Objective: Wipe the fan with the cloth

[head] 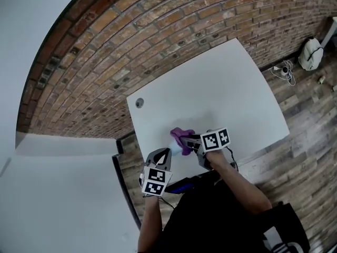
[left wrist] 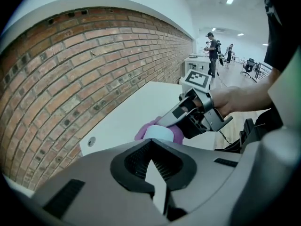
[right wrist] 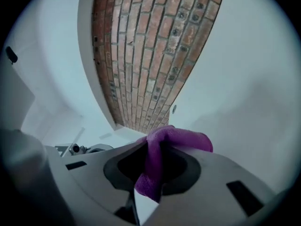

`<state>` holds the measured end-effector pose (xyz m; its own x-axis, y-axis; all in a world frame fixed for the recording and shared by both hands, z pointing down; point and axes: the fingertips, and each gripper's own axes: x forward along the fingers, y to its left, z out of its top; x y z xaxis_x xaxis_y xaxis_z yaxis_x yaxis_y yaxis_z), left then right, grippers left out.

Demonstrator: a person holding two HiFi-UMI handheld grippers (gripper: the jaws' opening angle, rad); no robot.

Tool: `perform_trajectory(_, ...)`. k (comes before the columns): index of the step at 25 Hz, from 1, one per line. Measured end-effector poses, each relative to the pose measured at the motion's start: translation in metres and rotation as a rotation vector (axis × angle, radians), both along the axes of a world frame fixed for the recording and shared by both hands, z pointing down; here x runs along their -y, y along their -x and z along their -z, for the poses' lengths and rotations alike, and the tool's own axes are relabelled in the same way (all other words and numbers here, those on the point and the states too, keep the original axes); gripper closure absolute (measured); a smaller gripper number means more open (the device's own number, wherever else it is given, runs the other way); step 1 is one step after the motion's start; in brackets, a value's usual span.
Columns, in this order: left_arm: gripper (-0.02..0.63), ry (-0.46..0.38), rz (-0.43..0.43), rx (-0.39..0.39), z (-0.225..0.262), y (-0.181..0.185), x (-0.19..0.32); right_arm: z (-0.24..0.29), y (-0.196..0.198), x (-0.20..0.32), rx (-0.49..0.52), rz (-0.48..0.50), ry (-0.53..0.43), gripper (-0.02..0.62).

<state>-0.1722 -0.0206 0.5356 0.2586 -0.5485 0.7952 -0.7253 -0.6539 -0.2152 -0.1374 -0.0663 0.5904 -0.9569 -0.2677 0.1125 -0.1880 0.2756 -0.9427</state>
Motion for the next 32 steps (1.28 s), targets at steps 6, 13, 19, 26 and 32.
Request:
perform_trajectory(6,0.601,-0.005,0.006,-0.005,0.0,0.0,0.0,-0.053,-0.027,0.002,-0.186,-0.035,0.054,0.531)
perform_trajectory(13,0.601,-0.009,0.009,-0.018,0.001,-0.001,0.001,-0.033,-0.001,-0.014,0.125,-0.05,0.246,0.531)
perform_trajectory(19,0.601,-0.015,0.014,-0.016,0.001,0.0,0.001,-0.085,0.004,-0.015,-0.323,0.109,0.029,0.531)
perform_trajectory(26,0.601,-0.017,0.019,-0.026,0.0,-0.002,0.0,-0.075,-0.04,0.02,-0.648,0.091,-0.213,0.529)
perform_trajectory(32,0.601,-0.021,0.023,-0.02,0.002,0.0,0.002,-0.058,0.003,0.005,-0.322,0.113,-0.028,0.531)
